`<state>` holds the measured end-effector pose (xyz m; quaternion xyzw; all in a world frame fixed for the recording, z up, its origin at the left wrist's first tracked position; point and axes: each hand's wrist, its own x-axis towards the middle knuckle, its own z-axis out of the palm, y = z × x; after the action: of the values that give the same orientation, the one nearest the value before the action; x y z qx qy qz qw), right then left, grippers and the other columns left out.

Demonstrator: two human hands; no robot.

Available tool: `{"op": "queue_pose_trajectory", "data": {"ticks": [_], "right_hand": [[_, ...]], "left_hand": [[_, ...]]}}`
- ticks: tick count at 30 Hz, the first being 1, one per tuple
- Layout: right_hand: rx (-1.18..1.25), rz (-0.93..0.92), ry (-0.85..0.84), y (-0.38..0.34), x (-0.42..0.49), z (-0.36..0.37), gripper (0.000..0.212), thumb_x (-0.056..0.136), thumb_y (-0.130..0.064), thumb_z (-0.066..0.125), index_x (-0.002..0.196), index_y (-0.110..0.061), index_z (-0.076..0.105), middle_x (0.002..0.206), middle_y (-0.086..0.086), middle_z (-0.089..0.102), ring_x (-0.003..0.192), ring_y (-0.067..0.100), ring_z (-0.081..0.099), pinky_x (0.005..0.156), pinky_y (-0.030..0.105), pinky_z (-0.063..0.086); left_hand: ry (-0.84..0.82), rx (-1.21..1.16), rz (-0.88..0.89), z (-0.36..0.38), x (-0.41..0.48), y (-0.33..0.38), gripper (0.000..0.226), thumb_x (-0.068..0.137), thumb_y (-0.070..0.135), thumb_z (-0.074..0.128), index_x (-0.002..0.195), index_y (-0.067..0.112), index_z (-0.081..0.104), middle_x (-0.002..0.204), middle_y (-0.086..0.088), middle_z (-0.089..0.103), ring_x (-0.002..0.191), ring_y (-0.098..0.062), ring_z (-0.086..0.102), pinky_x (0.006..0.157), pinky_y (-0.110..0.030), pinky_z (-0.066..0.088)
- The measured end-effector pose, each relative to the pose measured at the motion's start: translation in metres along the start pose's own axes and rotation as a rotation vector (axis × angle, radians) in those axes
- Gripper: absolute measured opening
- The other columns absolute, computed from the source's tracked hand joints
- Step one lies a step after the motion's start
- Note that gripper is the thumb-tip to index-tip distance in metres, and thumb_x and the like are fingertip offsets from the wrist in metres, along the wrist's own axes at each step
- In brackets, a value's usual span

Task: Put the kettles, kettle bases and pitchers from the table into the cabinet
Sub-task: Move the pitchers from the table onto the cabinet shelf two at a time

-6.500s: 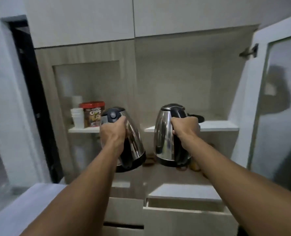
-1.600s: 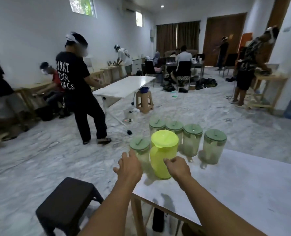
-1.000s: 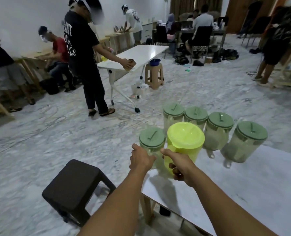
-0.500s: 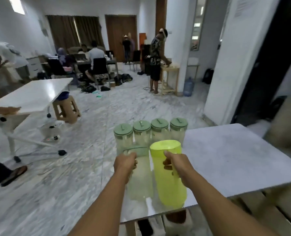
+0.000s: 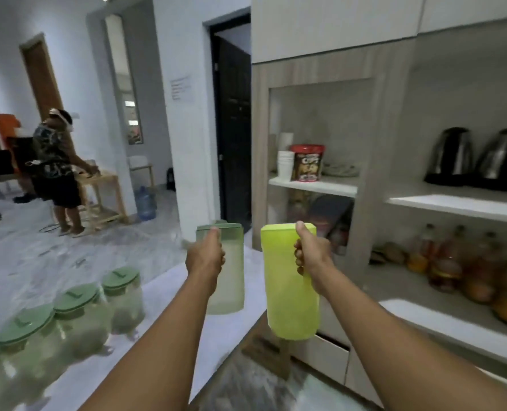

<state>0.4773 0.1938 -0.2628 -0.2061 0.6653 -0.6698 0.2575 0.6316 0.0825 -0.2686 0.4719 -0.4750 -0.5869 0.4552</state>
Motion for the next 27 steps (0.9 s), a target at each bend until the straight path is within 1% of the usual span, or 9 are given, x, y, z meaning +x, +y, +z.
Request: {"op": "queue_pose_trajectory", "data": {"ticks": [6,8,10,13,16,19,23,25,27], "right_hand": [[0.089,-0.136,0.362,-0.045,0.07,-0.172,0.051,0.09,-0.054,0.053,0.056,-0.016,0.052,0.049,0.0,0.046,0.042,0.017,0.039,0.046,0.028,0.03],[0.112,-0.178,0.433,-0.061,0.093,-0.228,0.051,0.09,-0.052,0.053,0.055,-0.016,0.049,0.05,0.001,0.045,0.042,0.017,0.037,0.046,0.028,0.029],[0.127,-0.204,0.513,-0.078,0.113,-0.278,0.049,0.089,-0.05,0.055,0.055,-0.015,0.05,0.052,0.003,0.047,0.043,0.018,0.038,0.047,0.028,0.03],[0.123,-0.261,0.581,-0.103,0.147,-0.338,0.048,0.088,-0.05,0.057,0.054,-0.015,0.051,0.052,0.003,0.048,0.044,0.019,0.039,0.048,0.03,0.031],[0.123,-0.329,0.603,-0.125,0.189,-0.378,0.048,0.088,-0.048,0.055,0.052,-0.016,0.049,0.051,0.002,0.046,0.043,0.017,0.037,0.049,0.03,0.031],[0.142,-0.383,0.618,-0.143,0.236,-0.398,0.048,0.087,-0.047,0.055,0.05,-0.017,0.048,0.049,0.001,0.045,0.044,0.017,0.036,0.05,0.03,0.03],[0.162,-0.419,0.62,-0.157,0.308,-0.408,0.05,0.086,-0.048,0.055,0.047,-0.018,0.047,0.048,0.001,0.044,0.043,0.017,0.036,0.05,0.031,0.03],[0.182,-0.437,0.625,-0.157,0.346,-0.408,0.049,0.086,-0.047,0.056,0.047,-0.018,0.047,0.048,0.001,0.043,0.042,0.017,0.035,0.049,0.03,0.03],[0.188,-0.443,0.636,-0.156,0.382,-0.408,0.049,0.085,-0.047,0.057,0.047,-0.018,0.047,0.046,0.0,0.043,0.042,0.017,0.035,0.049,0.03,0.03]], "left_hand": [[-0.3,0.031,0.16,0.196,-0.045,0.02,0.039,0.088,0.048,0.057,0.075,0.013,0.068,0.075,-0.007,0.069,0.069,-0.024,0.06,0.069,-0.036,0.046],[-0.361,0.023,0.209,0.263,-0.061,0.025,0.042,0.086,0.052,0.055,0.082,0.013,0.07,0.085,-0.009,0.073,0.081,-0.028,0.066,0.083,-0.04,0.053],[-0.378,0.051,0.238,0.329,-0.073,0.032,0.056,0.078,0.059,0.05,0.09,0.008,0.072,0.098,-0.016,0.074,0.095,-0.034,0.069,0.093,-0.048,0.054],[-0.387,0.065,0.256,0.415,-0.087,0.042,0.06,0.083,0.058,0.047,0.091,0.005,0.073,0.099,-0.016,0.074,0.095,-0.035,0.069,0.092,-0.048,0.053],[-0.421,0.025,0.288,0.488,-0.087,0.047,0.049,0.093,0.049,0.048,0.08,0.006,0.068,0.088,-0.011,0.071,0.083,-0.028,0.067,0.084,-0.043,0.054],[-0.468,0.0,0.307,0.541,-0.075,0.052,0.037,0.096,0.044,0.05,0.079,0.013,0.061,0.08,-0.009,0.061,0.073,-0.021,0.055,0.069,-0.035,0.046],[-0.464,0.025,0.351,0.601,-0.03,0.052,0.04,0.096,0.043,0.051,0.073,0.012,0.061,0.079,-0.009,0.064,0.073,-0.023,0.058,0.068,-0.033,0.044],[-0.464,0.048,0.356,0.628,0.0,0.047,0.041,0.097,0.043,0.05,0.078,0.01,0.064,0.084,-0.01,0.066,0.075,-0.024,0.059,0.07,-0.033,0.044],[-0.456,0.092,0.338,0.653,0.031,0.043,0.047,0.097,0.046,0.048,0.092,0.003,0.069,0.092,-0.014,0.069,0.078,-0.026,0.059,0.072,-0.033,0.044]]}}
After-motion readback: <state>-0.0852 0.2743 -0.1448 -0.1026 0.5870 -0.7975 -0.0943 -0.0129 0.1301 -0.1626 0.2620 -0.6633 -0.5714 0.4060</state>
